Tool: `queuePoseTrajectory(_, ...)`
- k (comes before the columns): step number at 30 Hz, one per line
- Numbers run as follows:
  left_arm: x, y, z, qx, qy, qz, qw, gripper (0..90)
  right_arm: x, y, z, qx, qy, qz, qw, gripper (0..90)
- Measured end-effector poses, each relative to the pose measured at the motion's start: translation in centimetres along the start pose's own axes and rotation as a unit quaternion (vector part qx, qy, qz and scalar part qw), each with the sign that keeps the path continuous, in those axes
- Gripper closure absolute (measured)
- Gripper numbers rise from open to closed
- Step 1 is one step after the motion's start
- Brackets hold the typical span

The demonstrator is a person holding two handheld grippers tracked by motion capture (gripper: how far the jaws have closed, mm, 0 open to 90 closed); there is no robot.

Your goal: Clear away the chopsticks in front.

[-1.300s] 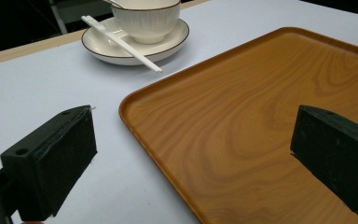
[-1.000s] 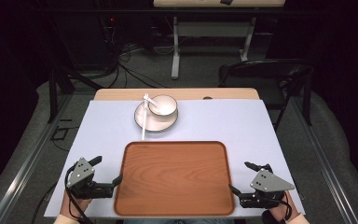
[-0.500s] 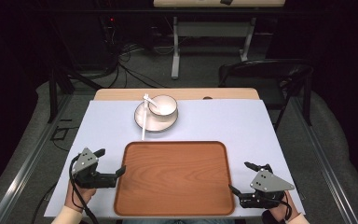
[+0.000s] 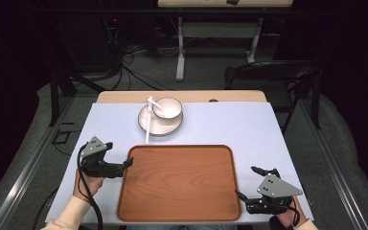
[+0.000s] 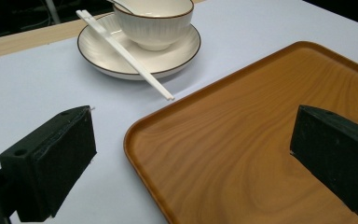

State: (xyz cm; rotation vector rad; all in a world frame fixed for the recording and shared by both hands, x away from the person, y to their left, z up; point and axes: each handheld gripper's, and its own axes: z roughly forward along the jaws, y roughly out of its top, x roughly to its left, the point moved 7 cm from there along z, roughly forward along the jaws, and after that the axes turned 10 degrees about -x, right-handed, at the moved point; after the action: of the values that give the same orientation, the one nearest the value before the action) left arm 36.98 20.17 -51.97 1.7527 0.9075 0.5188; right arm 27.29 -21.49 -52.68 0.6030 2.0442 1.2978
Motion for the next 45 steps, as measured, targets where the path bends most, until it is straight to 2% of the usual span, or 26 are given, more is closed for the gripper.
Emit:
queuePoseTrajectory(8,0.7,1.9,2.2,0.013,-0.005,-0.006,0.9999,0.3,0.0,0.0,0.0,0.000,0.001,0.000,1.0000,14.4)
queuePoseTrajectory(15,1.7,3.4,4.6,0.025,0.003,-0.013,0.9996,0.3,-0.1,0.0,-0.1,-0.002,0.000,0.001,1.0000,14.4)
queuePoseTrajectory(22,3.3,4.8,7.0,0.047,0.019,-0.021,0.9985,0.4,0.0,0.0,0.0,-0.001,0.002,0.000,1.0000,14.4)
queuePoseTrajectory(23,4.0,5.1,7.6,0.055,0.025,-0.027,0.9978,0.4,0.0,0.0,0.0,-0.001,0.002,0.000,1.0000,14.4)
queuePoseTrajectory(24,4.0,5.1,7.6,0.055,0.025,-0.027,0.9978,0.4,0.0,0.0,0.0,-0.001,0.002,0.000,1.0000,14.4)
queuePoseTrajectory(29,5.9,5.9,9.2,0.072,0.040,-0.046,0.9956,0.4,0.0,0.0,0.0,-0.001,0.001,0.001,1.0000,14.4)
queuePoseTrajectory(34,7.2,6.3,10.9,0.091,0.054,-0.049,0.9932,1.0,0.0,0.0,0.0,-0.001,0.002,0.001,1.0000,14.4)
queuePoseTrajectory(35,7.4,6.3,11.2,0.097,0.055,-0.051,0.9924,4.6,0.0,0.0,-0.1,-0.002,0.002,0.002,1.0000,14.4)
queuePoseTrajectory(36,7.6,6.4,11.6,0.099,0.056,-0.053,0.9921,4.6,0.0,0.0,-0.1,-0.002,0.002,0.002,1.0000,14.4)
queuePoseTrajectory(38,8.0,6.5,12.2,0.105,0.070,-0.051,0.9907,8.1,0.0,0.0,-0.1,-0.002,0.002,0.003,1.0000,14.4)
queuePoseTrajectory(39,8.6,6.6,12.9,0.110,0.079,-0.062,0.9889,10.0,0.0,0.0,-0.1,-0.002,0.002,0.002,1.0000,14.4)
queuePoseTrajectory(40,8.6,6.6,12.9,0.110,0.079,-0.062,0.9889,12.1,0.0,0.0,-0.1,-0.002,0.002,0.002,1.0000,14.4)
queuePoseTrajectory(41,8.9,6.6,13.3,0.110,0.088,-0.060,0.9881,12.1,0.0,-0.1,-0.1,-0.002,0.002,0.003,1.0000,14.4)
queuePoseTrajectory(45,9.6,6.5,14.6,0.121,0.094,-0.073,0.9854,19.0,-0.1,0.0,-0.1,-0.003,0.002,0.003,1.0000,14.4)
